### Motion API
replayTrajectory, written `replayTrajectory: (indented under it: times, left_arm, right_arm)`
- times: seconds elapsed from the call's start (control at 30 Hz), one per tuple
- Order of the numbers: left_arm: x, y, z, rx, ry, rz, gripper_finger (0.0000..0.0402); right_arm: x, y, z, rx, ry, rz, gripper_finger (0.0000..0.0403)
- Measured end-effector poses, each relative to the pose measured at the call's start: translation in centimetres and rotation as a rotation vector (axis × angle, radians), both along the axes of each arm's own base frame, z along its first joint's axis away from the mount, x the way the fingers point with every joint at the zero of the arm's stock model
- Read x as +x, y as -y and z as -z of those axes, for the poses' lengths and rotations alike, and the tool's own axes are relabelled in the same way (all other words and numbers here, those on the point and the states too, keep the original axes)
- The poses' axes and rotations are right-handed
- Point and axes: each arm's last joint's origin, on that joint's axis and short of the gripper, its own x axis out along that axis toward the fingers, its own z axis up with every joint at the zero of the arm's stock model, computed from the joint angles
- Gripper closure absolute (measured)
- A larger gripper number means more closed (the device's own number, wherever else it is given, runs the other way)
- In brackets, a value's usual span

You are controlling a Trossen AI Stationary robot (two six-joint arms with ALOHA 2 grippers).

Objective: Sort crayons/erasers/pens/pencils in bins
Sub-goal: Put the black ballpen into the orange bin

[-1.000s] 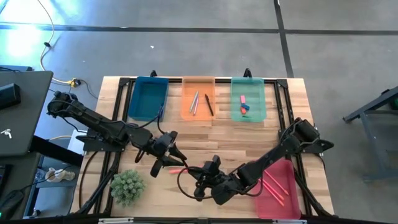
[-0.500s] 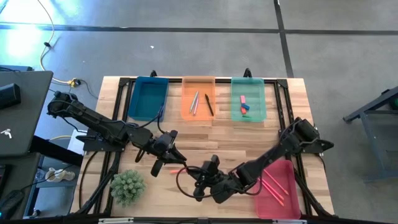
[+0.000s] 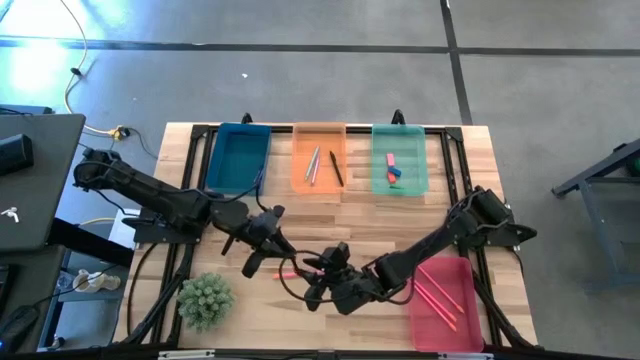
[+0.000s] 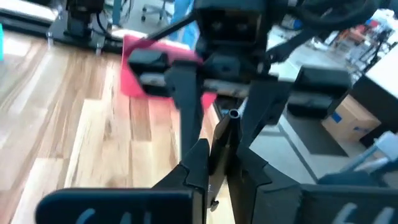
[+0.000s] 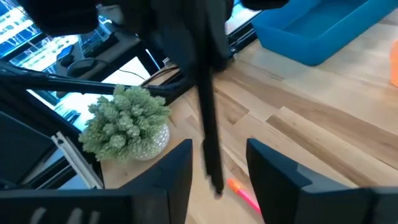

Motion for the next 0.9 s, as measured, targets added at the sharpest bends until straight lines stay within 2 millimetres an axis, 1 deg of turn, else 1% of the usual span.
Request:
replayTrajectory:
  times: [0.13, 0.37, 0.63, 0.73, 0.9]
  left_arm:
    - [-0.9, -1.2, 0.0, 0.043, -0.056, -0.004, 0.0380]
    - [-4.1, -4.5, -0.7, 0.131, -0.165, -0.112, 0.0380]
    - [-7.4, -8.1, -1.2, 0.204, -0.244, -0.269, 0.0380]
    - [-8.4, -9.3, -1.4, 0.217, -0.258, -0.332, 0.0379]
    - [-9.8, -11.4, -1.2, 0.233, -0.318, -0.453, 0.0377]
  right_arm:
    - [0.0, 0.1, 0.0, 0.010, 0.008, 0.017, 0.0249]
    - [0.4, 1.1, -0.3, 0.009, 0.037, 0.084, 0.0254]
    - [1.4, 3.1, -0.5, 0.008, 0.041, 0.128, 0.0263]
    - [1.7, 4.0, -0.5, -0.028, 0.027, 0.135, 0.0263]
    - [2.2, 5.9, -1.2, -0.108, -0.005, 0.124, 0.0263]
